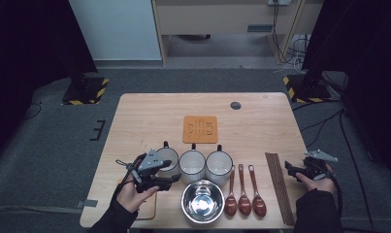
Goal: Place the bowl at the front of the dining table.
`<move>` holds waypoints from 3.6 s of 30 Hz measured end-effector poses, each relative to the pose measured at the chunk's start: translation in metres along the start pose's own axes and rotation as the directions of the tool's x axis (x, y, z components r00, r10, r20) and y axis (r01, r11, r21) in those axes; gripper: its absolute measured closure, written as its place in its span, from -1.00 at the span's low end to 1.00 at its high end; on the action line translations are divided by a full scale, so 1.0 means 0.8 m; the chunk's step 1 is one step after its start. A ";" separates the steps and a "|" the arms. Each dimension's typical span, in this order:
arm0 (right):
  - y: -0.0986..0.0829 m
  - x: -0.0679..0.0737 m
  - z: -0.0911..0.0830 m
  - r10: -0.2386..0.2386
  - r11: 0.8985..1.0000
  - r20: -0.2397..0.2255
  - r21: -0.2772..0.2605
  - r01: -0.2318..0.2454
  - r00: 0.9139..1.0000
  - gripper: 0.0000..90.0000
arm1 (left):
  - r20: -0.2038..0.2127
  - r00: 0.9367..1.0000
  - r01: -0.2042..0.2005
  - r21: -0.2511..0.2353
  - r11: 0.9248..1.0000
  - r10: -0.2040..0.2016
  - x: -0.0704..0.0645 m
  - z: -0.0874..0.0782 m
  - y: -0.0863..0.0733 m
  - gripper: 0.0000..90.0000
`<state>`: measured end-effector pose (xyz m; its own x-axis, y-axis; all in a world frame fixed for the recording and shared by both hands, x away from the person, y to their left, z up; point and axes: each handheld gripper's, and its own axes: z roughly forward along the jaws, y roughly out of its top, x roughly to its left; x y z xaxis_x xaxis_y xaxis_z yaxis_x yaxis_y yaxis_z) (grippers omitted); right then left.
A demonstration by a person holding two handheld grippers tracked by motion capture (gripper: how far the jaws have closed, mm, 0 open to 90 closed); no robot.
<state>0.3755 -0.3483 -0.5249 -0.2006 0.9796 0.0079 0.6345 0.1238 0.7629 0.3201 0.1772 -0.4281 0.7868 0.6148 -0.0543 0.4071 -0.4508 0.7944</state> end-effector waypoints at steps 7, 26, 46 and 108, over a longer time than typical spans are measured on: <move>-0.005 -0.004 0.003 0.007 1.000 -0.003 0.017 -0.007 1.000 -0.67 | 0.023 1.000 0.000 0.038 0.999 -0.001 -0.009 0.007 -0.006 -0.07; -0.012 -0.006 0.011 -0.019 0.999 -0.015 0.050 0.020 1.000 -0.71 | 0.064 0.998 0.003 0.133 0.991 -0.011 -0.029 0.031 -0.024 0.11; -0.011 -0.004 0.013 -0.010 0.998 -0.012 0.064 0.011 1.000 -0.82 | 0.079 0.996 0.025 0.233 0.972 -0.044 -0.037 0.067 -0.037 0.19; -0.011 -0.004 0.014 -0.017 0.997 -0.019 0.071 0.018 1.000 -0.88 | 0.082 0.989 0.102 0.246 0.964 -0.126 -0.042 0.071 -0.028 0.81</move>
<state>0.3791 -0.3504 -0.5386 -0.2258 0.9741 0.0076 0.6824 0.1526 0.7149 0.3111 0.1299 -0.4783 0.7646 0.6116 -0.2032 0.5872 -0.5310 0.6110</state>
